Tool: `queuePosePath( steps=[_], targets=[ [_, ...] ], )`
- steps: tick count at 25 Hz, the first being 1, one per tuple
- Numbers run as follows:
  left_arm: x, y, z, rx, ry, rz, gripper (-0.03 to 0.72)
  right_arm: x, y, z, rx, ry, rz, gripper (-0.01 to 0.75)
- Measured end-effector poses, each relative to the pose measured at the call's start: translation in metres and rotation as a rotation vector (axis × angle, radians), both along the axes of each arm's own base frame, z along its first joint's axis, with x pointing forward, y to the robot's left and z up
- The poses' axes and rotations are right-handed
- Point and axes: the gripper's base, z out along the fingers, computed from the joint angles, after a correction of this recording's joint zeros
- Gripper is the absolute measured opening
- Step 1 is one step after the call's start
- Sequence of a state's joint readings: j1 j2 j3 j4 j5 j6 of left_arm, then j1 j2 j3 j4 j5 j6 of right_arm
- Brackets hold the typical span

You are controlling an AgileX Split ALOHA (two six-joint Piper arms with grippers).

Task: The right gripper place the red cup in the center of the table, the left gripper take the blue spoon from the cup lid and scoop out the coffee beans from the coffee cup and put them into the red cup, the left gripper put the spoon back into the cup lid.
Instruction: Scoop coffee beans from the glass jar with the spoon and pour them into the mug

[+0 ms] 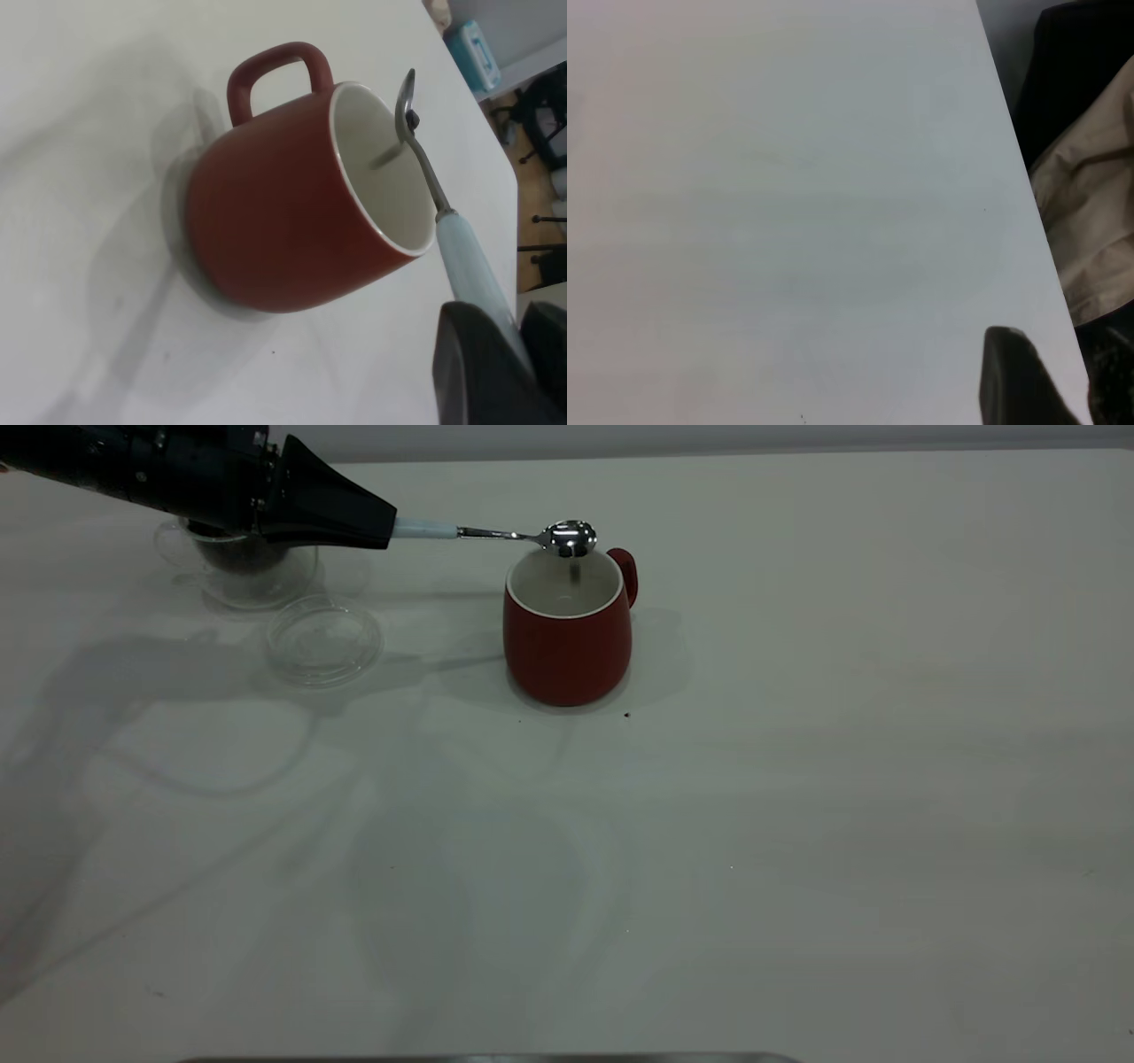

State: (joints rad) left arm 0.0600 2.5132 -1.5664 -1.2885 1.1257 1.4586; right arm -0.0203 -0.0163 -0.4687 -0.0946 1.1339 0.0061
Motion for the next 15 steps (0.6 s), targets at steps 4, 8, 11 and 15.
queuePosePath(
  steps=[4,8,11,15],
  targets=[
    [0.0007,0.0003,-0.0007,0.009,-0.015,0.001,0.122,0.0,0.0,0.0,0.0,0.0,0.0,0.243],
    [0.0009,0.0004,-0.0008,0.012,-0.033,-0.005,0.122,0.0,0.0,0.0,0.0,0.0,0.0,0.243],
    [0.001,0.0005,-0.001,0.018,-0.099,-0.032,0.122,0.0,0.0,0.0,0.0,0.0,0.0,0.243],
    [0.0005,0.0002,-0.0005,0.016,-0.199,-0.084,0.122,0.0,0.0,0.0,0.0,0.0,0.0,0.243]
  ],
)
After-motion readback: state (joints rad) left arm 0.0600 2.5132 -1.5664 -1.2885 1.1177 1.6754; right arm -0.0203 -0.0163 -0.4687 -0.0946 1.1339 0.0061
